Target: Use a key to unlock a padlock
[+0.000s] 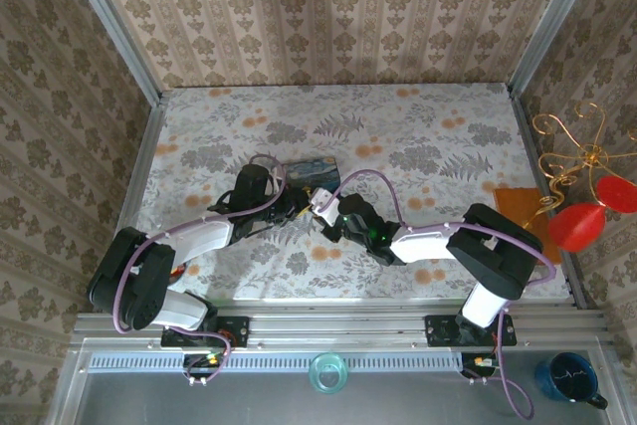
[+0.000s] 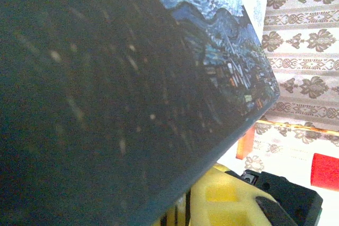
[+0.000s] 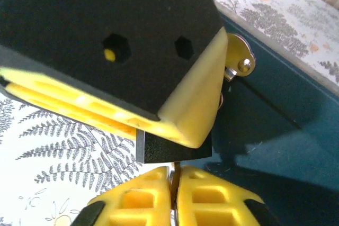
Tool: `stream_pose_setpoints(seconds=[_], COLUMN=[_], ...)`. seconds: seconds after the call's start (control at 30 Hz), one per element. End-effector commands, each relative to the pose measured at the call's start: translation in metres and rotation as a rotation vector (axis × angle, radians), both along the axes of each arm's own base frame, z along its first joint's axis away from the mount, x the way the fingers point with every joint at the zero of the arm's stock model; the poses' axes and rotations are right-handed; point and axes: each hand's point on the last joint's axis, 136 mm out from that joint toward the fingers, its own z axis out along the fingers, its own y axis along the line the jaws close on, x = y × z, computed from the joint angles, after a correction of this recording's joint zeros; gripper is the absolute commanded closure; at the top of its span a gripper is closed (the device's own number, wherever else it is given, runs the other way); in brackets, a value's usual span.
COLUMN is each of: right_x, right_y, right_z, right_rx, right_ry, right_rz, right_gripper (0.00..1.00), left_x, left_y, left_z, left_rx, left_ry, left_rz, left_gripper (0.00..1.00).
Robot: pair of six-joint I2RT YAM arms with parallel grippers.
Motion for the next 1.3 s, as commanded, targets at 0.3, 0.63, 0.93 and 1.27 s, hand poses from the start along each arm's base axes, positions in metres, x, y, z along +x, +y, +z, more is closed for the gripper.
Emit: stream_pose_setpoints(seconds=[0.3, 0.63, 0.93, 1.27], right_x=[-0.032, -0.02, -0.014, -0.01], right_y=[0.018, -0.003, -0.02, -0.02], right_z=[0.013, -0.003, 0.002, -0.001], right_rx=[0.292, 0.356, 0.45, 0.477], right_ry=[0.396, 0.559, 0.607, 0.648], right_rz=[-0.042, -0.131, -0.172, -0.223], right_gripper=[0.9, 0.62, 0.61, 0.61], left_x=[0.01, 0.014, 0.013, 0.009], left_y=[0.001, 0.009, 0.001, 0.01], left_z=[0.008, -0.016, -0.043, -0.061], left_rx=[0.067, 0.225, 0.326, 0.454], left_ry=[-0.089, -0.103, -0.088, -0.076], left_rz=[-0.02, -0.036, -0.082, -0.083], left_gripper=[1.0, 1.0, 1.0, 0.9])
